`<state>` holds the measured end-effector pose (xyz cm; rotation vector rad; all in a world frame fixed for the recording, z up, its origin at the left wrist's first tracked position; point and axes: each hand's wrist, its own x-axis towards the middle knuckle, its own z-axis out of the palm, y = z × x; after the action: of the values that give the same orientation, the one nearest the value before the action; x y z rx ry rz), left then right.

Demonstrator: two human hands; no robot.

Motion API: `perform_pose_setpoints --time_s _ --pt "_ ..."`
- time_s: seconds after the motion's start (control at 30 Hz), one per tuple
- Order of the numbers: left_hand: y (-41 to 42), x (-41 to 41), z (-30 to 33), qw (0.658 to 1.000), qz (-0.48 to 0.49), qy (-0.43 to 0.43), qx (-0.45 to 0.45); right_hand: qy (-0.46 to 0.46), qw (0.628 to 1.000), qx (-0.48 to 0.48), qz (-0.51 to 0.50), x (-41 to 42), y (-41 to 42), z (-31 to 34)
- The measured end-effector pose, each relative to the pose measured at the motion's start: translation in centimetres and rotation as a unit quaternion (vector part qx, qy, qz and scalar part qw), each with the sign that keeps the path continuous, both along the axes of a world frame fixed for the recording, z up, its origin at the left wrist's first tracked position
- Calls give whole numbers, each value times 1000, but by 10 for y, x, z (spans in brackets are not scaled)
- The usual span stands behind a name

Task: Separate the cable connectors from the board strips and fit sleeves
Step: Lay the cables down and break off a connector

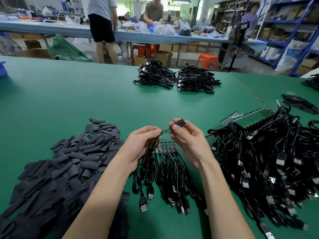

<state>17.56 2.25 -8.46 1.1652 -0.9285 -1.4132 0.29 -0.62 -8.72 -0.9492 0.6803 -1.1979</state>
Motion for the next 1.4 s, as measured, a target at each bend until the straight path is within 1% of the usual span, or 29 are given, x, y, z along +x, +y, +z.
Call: perform_pose_setpoints --time_s 0.13,0.27,0.37,0.47,0.63,0.73,0.87,0.93,1.0,1.07,1.1,1.13,1.17,1.27,1.33,1.4 --pt "0 1 -1 1000 -6 23 21 72 995 -62 2 -5 -3 3" --pt "0 0 -1 999 -32 24 23 54 996 -76 7 -4 -2 0" --pt "0 1 0 999 -39 32 19 62 994 -89 11 -3 -3 -2" --pt "2 1 1 999 -36 6 4 75 994 -77 11 -6 -3 -2" --pt "3 1 5 998 -68 9 1 34 996 -62 50 -9 0 0" --pt "3 2 6 997 -80 -21 2 61 993 -69 67 -9 1 0" --pt "4 2 5 998 -61 -21 -6 66 993 -71 64 -2 2 -2" --pt "4 0 5 998 -39 -49 -30 54 996 -53 38 1 0 -3" --pt "5 -2 5 986 -12 -137 -90 39 999 -26 7 1 -1 -5" --pt "5 -3 5 952 6 -256 -165 35 999 -5 -9 0 -3 -5" --pt "5 -4 4 934 13 -298 -198 32 999 6 -16 0 -3 -5" --pt "5 -4 4 922 20 -317 -220 27 999 19 -22 -1 -3 -5" --pt "5 -5 4 918 25 -319 -234 19 999 31 -26 -1 -4 -5" --pt "6 -5 4 922 12 -291 -254 -8 998 63 -27 -2 -4 -4" --pt "6 -4 3 909 -4 -321 -264 -6 997 71 -25 -2 -3 -4" --pt "7 -4 1 887 2 -370 -276 2 997 72 -23 -3 -3 -3"
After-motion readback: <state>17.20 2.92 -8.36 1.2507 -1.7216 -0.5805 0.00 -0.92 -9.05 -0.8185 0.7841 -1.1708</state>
